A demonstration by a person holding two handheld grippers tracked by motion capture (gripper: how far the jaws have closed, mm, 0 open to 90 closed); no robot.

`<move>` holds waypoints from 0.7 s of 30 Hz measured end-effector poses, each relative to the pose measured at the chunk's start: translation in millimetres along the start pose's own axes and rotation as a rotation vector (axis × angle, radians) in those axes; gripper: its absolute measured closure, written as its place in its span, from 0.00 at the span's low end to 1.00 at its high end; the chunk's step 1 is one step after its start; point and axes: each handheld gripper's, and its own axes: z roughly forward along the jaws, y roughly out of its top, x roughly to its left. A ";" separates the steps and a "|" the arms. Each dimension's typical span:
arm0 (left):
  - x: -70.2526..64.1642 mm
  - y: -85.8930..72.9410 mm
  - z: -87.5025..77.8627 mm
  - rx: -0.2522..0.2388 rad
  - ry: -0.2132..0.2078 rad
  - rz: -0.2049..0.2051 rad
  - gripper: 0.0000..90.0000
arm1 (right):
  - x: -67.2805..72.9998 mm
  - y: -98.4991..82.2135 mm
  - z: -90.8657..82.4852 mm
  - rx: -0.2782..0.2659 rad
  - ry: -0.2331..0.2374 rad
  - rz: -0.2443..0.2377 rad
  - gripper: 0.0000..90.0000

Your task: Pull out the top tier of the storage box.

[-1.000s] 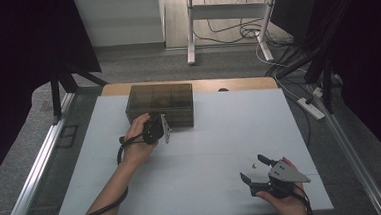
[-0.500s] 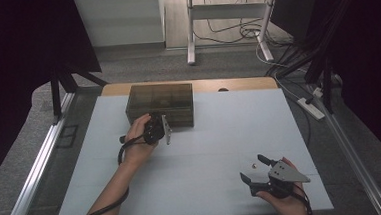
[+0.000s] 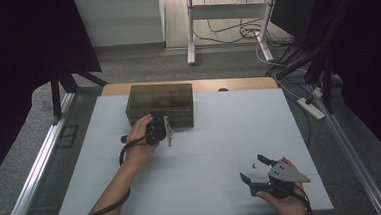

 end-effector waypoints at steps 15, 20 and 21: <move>-0.1 -0.5 0.9 0.010 0.010 0.033 0.85 | 0.5 0.1 0.4 -0.002 0.005 0.001 0.14; -0.7 0.7 0.8 0.019 0.015 0.055 0.86 | 0.7 0.6 0.2 -0.004 0.006 0.000 0.14; -1.3 1.4 0.5 0.025 0.018 0.063 0.88 | 0.7 0.6 0.3 -0.004 0.005 -0.001 0.14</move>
